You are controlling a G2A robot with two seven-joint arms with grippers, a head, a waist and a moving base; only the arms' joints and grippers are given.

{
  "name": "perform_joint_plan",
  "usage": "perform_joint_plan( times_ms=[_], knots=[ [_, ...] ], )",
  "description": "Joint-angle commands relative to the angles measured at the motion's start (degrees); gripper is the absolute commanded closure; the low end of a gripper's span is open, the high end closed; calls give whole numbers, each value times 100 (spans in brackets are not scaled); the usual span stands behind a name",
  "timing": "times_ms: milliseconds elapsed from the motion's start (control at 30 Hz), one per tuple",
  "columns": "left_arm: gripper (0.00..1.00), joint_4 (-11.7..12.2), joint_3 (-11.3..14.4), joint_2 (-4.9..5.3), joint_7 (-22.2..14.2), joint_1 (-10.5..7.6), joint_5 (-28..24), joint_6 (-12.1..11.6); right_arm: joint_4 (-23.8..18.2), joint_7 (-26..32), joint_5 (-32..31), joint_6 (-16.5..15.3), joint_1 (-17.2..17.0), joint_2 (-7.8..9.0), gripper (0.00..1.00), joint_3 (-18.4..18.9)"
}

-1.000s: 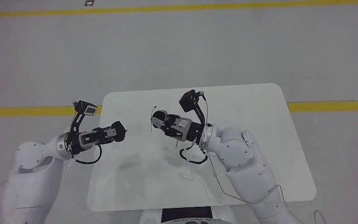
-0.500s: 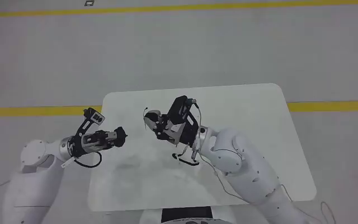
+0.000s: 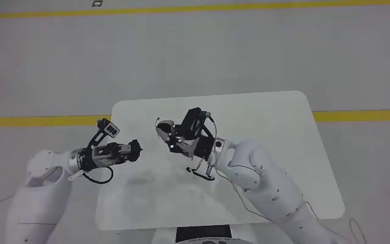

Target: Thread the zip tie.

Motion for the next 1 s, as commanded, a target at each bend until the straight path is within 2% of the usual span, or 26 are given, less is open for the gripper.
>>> perform_joint_plan(
  times_ms=[0, 133, 367, 967],
  knots=[
    [100, 11, 61, 29, 3, -24, -121, 117, 19, -138, -229, 1, 48, 22, 100, -82],
    [100, 82, 135, 82, 3, -90, -161, 176, 90, -522, -557, 1, 157, 77, 100, -256],
    [100, 283, 233, 140, 3, -215, -190, 118, 117, -1029, -867, 1, 314, 214, 100, -464],
    [100, 283, 233, 140, 3, -215, -190, 118, 194, -1114, -940, 1, 265, 209, 100, -508]
  ],
)
